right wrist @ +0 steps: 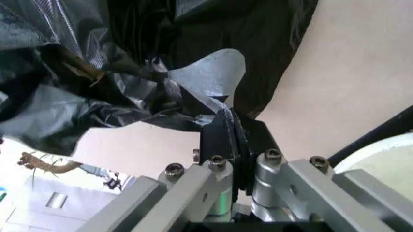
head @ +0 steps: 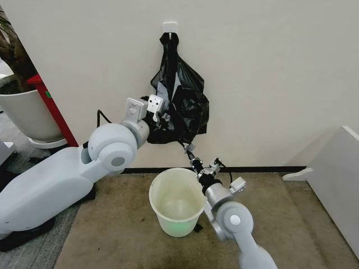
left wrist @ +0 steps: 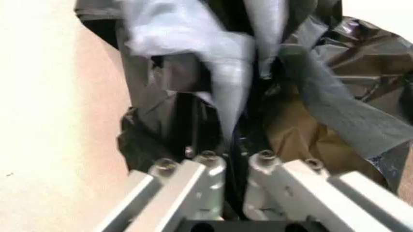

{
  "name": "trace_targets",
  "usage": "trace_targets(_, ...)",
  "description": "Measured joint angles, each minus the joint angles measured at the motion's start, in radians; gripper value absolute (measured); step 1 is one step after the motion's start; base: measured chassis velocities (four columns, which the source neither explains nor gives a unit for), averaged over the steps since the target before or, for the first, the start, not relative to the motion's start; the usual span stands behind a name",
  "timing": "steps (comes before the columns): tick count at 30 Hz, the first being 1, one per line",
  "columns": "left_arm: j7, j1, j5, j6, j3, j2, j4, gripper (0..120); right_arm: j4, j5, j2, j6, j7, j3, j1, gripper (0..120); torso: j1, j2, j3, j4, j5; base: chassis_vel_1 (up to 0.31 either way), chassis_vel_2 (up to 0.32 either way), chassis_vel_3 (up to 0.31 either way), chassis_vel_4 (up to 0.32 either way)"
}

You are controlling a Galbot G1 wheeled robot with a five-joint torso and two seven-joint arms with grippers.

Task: Place the garbage bag over the trash bin.

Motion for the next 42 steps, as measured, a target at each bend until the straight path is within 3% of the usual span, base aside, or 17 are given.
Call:
trace_targets(7, 0.026, 0.024, 0.000, -0.024, -0.059, 0.029, -0.028, 0, 0.000, -0.001, -0.005, 0.000, -0.005, 0.024, -0.001, 0, 0.000, 0.000, 0.000, 0.0000, 0.0000, 0.000, 0.000, 0.000, 0.000)
trace_targets(15, 0.101, 0.073, 0.005, -0.112, -0.158, 0.061, -0.029, 0, 0.014, -0.068, -0.011, -0.011, -0.051, 0.031, -0.010, 0, 0.000, 0.000, 0.000, 0.0001, 0.0000, 0.000, 0.000, 0.000, 0.000)
trace_targets(20, 0.134, 0.104, 0.002, -0.182, -0.178, 0.068, -0.015, 0, 0.048, -0.289, -0.043, -0.031, -0.190, 0.030, -0.060, 22, 0.000, 0.000, 0.000, 0.0001, 0.0000, 0.000, 0.000, 0.000, 0.000)
trace_targets(22, 0.137, 0.106, 0.002, -0.195, -0.178, 0.066, -0.011, 0, 0.059, -0.358, -0.055, -0.031, -0.226, 0.033, -0.076, 25, 0.000, 0.000, 0.000, 0.0000, 0.0001, 0.000, 0.000, 0.000, 0.000)
trace_targets(27, 0.139, 0.111, -0.001, -0.229, -0.178, 0.052, 0.009, 0, 0.145, -0.565, -0.129, -0.014, -0.316, 0.097, -0.136, 47, 0.000, 0.000, 0.000, -0.0002, 0.0003, 0.000, 0.000, 0.000, 0.000)
trace_targets(31, 0.137, 0.115, -0.005, -0.239, -0.178, 0.050, 0.010, 0, 0.219, -0.572, -0.176, -0.014, -0.305, 0.147, -0.134, 56, 0.000, 0.000, 0.000, -0.0004, 0.0003, 0.000, 0.000, 0.000, 0.000)
trace_targets(34, 0.137, 0.122, -0.009, -0.241, -0.179, 0.061, 0.003, 0, 0.286, -0.540, -0.234, -0.024, -0.269, 0.185, -0.096, 72, 0.000, 0.000, 0.000, 0.0002, 0.0002, 0.000, 0.000, 0.000, 0.000)
trace_targets(42, 0.132, 0.123, -0.019, -0.241, -0.179, 0.069, -0.006, 0, 0.310, -0.528, -0.290, -0.075, -0.251, 0.153, 0.006, 98, 0.000, 0.000, 0.000, 0.0000, 0.0001, 0.000, 0.000, 0.000, 0.000)
